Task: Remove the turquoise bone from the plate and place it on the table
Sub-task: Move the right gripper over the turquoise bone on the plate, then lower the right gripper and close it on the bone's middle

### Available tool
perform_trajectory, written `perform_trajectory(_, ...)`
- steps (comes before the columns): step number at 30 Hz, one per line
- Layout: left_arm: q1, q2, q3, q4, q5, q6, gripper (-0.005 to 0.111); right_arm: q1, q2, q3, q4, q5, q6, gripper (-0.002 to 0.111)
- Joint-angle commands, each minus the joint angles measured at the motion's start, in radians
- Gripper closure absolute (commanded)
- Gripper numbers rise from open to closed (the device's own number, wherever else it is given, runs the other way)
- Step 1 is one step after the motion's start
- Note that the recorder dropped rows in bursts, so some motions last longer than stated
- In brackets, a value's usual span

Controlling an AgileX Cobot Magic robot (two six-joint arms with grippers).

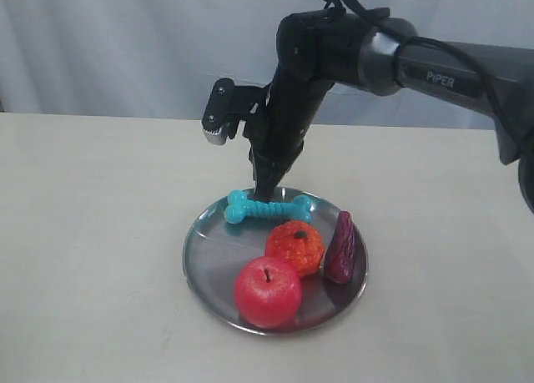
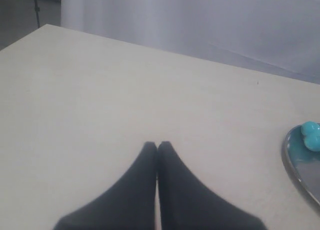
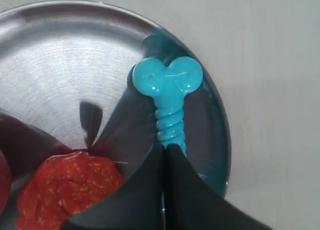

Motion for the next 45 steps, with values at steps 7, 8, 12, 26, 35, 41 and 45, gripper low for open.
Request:
perform_trajectory(7, -0.005, -0.001, 0.003, -0.003, -0.005, -0.002, 0.107, -0.002, -0.001, -0.007, -0.013, 0.025, -0.006, 0.037)
perform_trajectory(8, -0.005, -0.001, 0.003, -0.003, -0.005, -0.002, 0.107, -0.002, -0.001, -0.007, -0.013, 0.025, -0.004, 0.036)
perform_trajectory(12, -0.005, -0.001, 0.003, -0.003, -0.005, -0.002, 0.107, -0.002, 0.004, -0.007, -0.013, 0.025, -0.008, 0.047)
perform_trajectory(26, -0.005, -0.001, 0.003, -0.003, -0.005, -0.002, 0.107, -0.002, 0.098, -0.007, -0.020, -0.009, -0.022, 0.047)
perform_trajectory(35, -0.005, -0.001, 0.003, -0.003, -0.005, -0.002, 0.107, -0.002, 0.141, -0.007, -0.022, -0.063, -0.022, 0.047)
perform_trajectory(41, -0.005, -0.001, 0.003, -0.003, -0.005, -0.002, 0.107, -0.002, 0.159, -0.007, -0.056, -0.078, -0.009, 0.047)
perform_trajectory(45, -0.005, -0.001, 0.003, -0.003, -0.005, -0.002, 0.107, -0.002, 0.164, -0.007, -0.056, -0.107, -0.001, 0.047)
